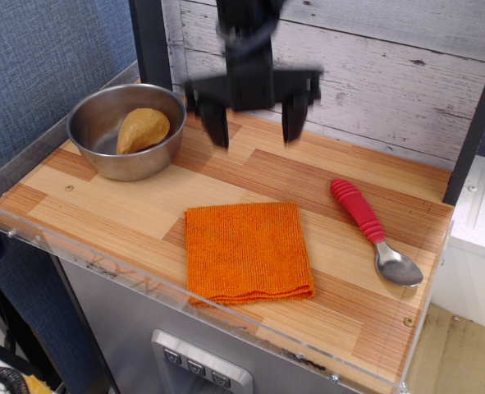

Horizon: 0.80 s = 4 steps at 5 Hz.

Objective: Move the orange cloth at the edge of the table.

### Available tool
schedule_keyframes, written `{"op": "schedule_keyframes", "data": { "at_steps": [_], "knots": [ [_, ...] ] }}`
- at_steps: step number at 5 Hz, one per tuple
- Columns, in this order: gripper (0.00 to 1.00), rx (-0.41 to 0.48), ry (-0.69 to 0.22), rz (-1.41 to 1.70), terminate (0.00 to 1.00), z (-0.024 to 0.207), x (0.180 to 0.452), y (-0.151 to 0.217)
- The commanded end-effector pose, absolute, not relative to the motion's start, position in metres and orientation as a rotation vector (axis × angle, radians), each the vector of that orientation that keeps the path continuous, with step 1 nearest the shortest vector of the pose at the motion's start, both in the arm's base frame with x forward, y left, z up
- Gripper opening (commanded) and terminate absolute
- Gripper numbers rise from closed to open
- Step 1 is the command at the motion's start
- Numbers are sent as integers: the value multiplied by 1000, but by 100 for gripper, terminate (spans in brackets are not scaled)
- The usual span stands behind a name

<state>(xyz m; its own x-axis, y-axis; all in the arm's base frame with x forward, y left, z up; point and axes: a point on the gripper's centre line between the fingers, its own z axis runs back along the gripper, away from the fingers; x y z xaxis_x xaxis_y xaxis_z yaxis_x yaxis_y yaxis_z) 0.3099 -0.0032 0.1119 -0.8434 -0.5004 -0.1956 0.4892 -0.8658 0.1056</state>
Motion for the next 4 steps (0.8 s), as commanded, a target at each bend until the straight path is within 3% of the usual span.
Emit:
{"op": "schedule_keyframes", "data": {
  "at_steps": [1, 4],
  "knots": [
    [100, 447, -144, -2531, 0, 177, 311, 15],
    [100, 475, -115, -2499, 0, 185, 309, 15]
  ]
}}
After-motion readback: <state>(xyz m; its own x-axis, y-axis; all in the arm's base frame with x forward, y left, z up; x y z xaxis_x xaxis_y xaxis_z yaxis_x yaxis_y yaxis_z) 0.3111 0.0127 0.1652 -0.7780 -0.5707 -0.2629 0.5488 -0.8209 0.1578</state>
